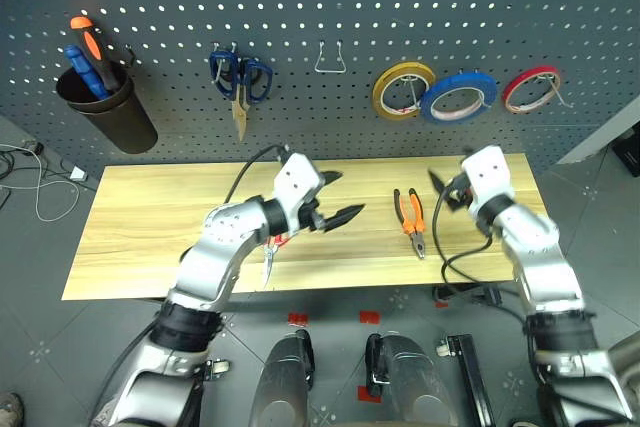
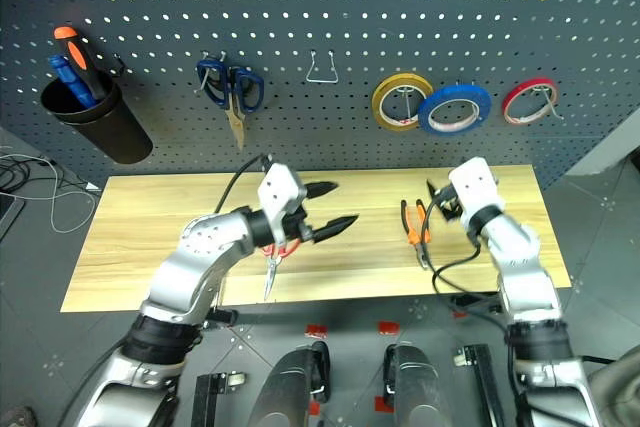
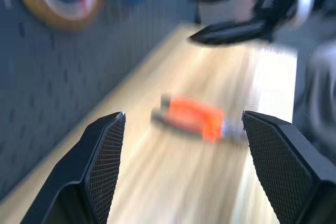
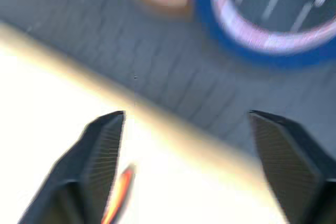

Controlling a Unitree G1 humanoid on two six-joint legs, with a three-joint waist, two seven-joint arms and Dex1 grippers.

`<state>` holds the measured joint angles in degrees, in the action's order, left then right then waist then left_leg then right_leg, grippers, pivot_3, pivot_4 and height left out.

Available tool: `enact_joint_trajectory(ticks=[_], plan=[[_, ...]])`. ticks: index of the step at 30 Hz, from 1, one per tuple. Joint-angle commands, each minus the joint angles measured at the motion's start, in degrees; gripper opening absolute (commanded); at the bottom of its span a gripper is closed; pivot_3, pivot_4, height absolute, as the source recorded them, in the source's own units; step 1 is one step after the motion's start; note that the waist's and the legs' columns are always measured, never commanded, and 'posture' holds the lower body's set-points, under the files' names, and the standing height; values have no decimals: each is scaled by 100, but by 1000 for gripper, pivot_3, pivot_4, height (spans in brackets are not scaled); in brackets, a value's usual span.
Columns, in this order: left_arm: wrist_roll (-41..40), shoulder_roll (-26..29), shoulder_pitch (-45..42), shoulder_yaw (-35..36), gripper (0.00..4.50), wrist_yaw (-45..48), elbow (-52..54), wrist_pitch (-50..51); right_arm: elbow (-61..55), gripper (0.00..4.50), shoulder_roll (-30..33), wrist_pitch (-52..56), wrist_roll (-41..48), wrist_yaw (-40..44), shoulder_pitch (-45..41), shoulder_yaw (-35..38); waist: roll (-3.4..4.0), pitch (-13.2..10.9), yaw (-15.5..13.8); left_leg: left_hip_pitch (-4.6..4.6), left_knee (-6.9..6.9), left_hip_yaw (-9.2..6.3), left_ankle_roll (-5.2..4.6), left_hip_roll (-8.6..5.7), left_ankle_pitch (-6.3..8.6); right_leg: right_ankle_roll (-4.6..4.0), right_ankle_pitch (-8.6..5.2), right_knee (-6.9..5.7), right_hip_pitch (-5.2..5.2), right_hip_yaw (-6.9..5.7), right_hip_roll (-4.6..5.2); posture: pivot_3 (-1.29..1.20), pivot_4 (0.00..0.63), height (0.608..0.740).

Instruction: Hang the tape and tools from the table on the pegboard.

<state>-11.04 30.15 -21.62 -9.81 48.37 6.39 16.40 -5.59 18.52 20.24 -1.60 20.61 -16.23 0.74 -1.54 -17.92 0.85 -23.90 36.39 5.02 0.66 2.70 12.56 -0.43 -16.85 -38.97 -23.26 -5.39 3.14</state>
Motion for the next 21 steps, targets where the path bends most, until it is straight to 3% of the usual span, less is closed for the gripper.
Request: enact_joint_trajectory(ticks=[1, 5, 9, 21], plan=[[581, 746, 395, -169, 3747, 540, -140, -975, -1032, 4495, -483, 1138, 222, -378, 225, -89, 2, -1, 40, -1, -3, 0, 1, -1, -1, -2, -1, -2, -3, 3, 1, -50, 299, 740], [902, 1256, 735, -280, 3747, 848, -485, -1664, -1029, 4495, -1098, 2379, 223, -883, 69, -79, 2, 0, 59, 0, 0, 1, 1, -4, 0, -14, 7, -1, -2, 5, 6, -49, 298, 740], [905, 1227, 798, -227, 3747, 867, -498, -1725, -36, 4495, -1437, 3554, -5, -1540, -625, -6, -2, 2, 50, -2, 1, -2, 1, -3, -1, -18, 10, -3, -3, 0, 7, -42, 294, 740], [943, 1023, 713, -256, 3747, 852, -470, -1680, 2174, 4495, -1277, 3245, 83, -1546, -1719, -36, -4, 4, 91, -9, -12, 12, 0, -3, -1, -21, 9, 1, -17, 5, 3, -26, 285, 740]])
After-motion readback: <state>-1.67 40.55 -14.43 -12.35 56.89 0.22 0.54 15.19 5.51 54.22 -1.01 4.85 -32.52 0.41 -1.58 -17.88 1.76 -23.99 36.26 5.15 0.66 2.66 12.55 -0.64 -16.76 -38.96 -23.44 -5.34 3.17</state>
